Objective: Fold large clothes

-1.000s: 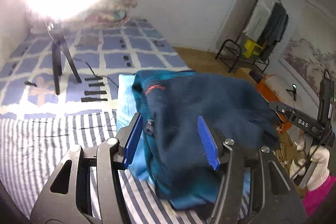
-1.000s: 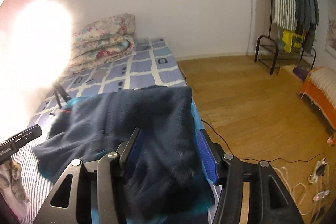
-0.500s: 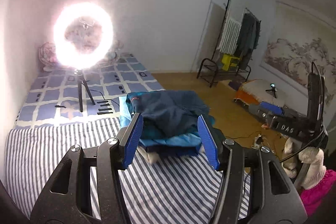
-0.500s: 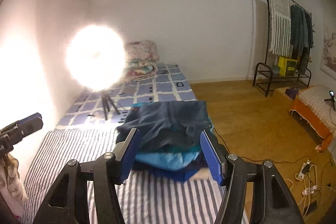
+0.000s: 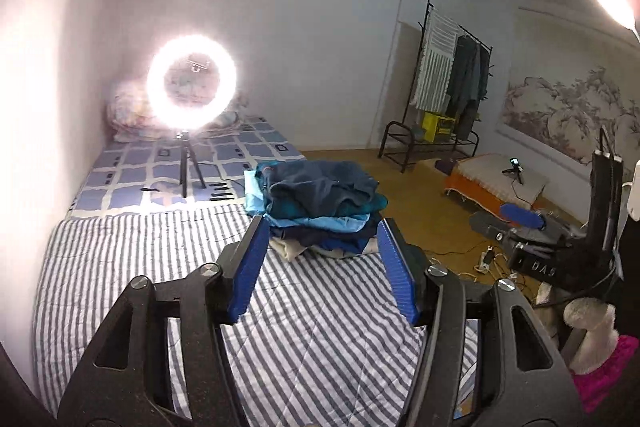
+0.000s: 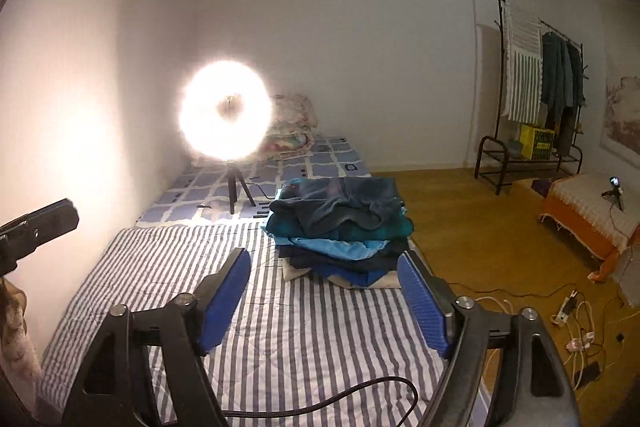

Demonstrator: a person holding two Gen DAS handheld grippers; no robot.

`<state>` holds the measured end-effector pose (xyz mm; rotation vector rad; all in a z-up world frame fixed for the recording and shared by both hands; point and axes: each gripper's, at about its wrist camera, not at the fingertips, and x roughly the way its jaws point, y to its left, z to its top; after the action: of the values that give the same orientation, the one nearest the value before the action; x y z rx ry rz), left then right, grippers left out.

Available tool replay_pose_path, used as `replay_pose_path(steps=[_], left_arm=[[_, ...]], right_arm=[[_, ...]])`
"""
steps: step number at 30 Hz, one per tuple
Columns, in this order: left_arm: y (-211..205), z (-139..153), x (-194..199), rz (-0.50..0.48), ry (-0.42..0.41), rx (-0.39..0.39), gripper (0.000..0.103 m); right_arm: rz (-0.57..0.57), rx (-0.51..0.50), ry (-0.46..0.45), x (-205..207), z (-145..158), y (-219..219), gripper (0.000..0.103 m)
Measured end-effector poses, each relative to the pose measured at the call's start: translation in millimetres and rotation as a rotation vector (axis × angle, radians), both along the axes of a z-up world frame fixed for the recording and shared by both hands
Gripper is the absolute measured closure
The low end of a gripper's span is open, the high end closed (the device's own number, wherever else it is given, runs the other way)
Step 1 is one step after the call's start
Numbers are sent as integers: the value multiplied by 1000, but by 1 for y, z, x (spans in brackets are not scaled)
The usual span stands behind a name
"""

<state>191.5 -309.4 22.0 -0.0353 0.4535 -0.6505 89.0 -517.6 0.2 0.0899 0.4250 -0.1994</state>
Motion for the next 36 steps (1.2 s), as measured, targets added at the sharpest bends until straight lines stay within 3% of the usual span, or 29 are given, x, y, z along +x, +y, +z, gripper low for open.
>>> replay_pose_path(steps=[7, 10, 13, 20, 36], left_arm=[[10, -19, -28, 30, -25, -16, 15], [5, -34, -30, 27, -18, 37, 10], [4, -44, -29, 39, -8, 57, 3], [-1, -55, -29, 81, -19, 119, 0], [-8, -69, -31, 94, -17, 170, 0]], right_arm=[[-4, 0, -18, -12, -12, 3, 9], [-12, -9, -15, -13, -19, 6, 0], [-16, -27, 1, -11, -26, 9, 0], [-52, -10, 23, -14, -43, 8, 0], [-73, -11, 33, -12, -61, 13, 0]])
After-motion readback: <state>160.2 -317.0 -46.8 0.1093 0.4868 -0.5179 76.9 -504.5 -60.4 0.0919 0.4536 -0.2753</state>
